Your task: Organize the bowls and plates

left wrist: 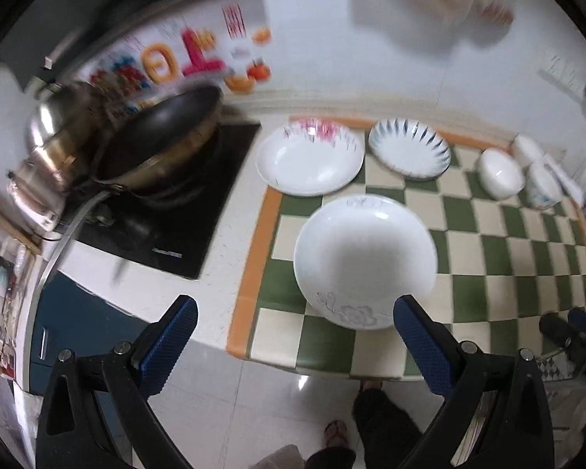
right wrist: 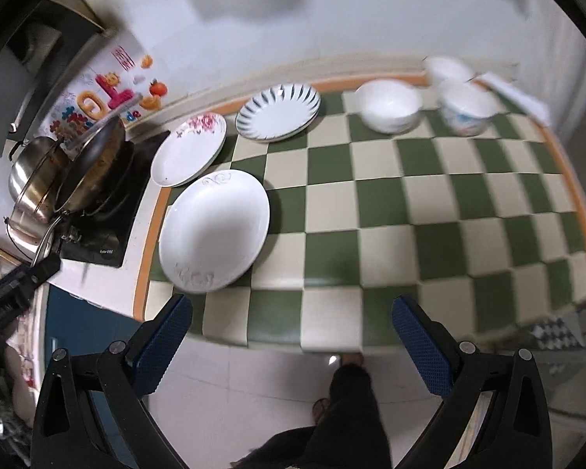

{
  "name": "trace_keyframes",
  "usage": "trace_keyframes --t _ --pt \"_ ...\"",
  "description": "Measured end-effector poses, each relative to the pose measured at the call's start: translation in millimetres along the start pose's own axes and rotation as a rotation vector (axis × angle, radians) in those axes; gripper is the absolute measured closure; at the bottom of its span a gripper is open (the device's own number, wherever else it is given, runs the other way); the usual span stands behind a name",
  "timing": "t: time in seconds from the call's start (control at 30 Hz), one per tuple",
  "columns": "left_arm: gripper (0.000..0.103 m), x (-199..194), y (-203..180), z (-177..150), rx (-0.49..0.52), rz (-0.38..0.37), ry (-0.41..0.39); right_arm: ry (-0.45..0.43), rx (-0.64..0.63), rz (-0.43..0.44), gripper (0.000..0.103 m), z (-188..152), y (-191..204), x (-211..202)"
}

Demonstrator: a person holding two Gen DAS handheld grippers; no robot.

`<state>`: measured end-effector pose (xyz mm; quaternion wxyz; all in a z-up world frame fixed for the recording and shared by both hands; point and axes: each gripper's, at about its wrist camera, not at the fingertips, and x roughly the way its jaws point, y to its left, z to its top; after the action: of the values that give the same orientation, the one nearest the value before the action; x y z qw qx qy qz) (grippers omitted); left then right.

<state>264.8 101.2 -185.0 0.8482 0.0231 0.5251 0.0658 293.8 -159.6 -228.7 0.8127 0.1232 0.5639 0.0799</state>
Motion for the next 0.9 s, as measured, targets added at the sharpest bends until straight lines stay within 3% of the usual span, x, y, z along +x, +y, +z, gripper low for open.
trace_keyframes --t 0.1,0.23,0.47,0.53,0.6,0.67,0.9 --pt "0.001 53 -1 17 -0.015 -0.016 0.088 0.062 -0.018 0.034 0.002 31 -1 50" --pt "0.013 111 -2 28 -0.038 -0.031 0.177 0.179 -0.068 0.071 0.011 64 1 124" --pt "0.046 194 16 31 -0.147 -0.098 0.357 0.333 -0.123 0.156 0.042 96 16 214" --pt "0.05 205 21 30 -0.171 -0.119 0.382 0.355 -0.109 0.205 0.051 101 21 229" --pt "0.061 215 23 29 -0.177 -0.151 0.41 0.384 -0.108 0.221 0.059 104 27 241" --pt "0.07 220 22 28 -0.176 -0.182 0.427 0.397 -0.111 0.233 0.076 106 32 250" --pt "0.072 214 21 31 -0.157 -0.223 0.413 0.383 -0.124 0.227 0.088 102 39 253"
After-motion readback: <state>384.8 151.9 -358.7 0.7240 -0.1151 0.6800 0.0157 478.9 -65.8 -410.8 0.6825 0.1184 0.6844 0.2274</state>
